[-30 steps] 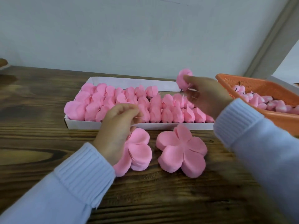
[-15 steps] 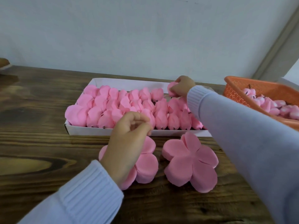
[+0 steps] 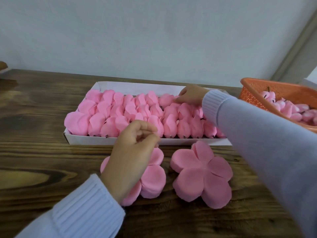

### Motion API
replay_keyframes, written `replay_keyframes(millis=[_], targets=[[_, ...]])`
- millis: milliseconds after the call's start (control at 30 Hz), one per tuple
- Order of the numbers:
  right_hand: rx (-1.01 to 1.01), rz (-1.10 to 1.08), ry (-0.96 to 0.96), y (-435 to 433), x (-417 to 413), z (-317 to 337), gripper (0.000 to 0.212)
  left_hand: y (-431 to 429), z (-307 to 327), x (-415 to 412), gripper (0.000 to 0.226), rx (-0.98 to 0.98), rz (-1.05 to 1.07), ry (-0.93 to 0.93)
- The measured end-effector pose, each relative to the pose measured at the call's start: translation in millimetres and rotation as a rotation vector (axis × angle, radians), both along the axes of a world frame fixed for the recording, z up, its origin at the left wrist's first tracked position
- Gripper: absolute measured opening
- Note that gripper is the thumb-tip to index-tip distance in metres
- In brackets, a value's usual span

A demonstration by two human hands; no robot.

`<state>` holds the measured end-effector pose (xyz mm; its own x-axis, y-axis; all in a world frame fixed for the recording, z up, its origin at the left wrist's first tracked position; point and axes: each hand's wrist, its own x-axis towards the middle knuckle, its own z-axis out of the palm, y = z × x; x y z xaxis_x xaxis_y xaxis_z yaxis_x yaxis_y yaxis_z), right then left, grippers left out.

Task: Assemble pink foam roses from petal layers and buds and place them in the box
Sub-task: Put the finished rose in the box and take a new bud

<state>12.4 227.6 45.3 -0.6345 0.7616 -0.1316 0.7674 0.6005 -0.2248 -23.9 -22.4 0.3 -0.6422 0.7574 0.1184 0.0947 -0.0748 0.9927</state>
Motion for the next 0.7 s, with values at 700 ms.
replay_keyframes(millis=[700], targets=[[0.055, 0.177, 0.053, -12, -29, -2, 0.028, -1, -4, 2, 0.013, -0.002, -0.050, 0.089]])
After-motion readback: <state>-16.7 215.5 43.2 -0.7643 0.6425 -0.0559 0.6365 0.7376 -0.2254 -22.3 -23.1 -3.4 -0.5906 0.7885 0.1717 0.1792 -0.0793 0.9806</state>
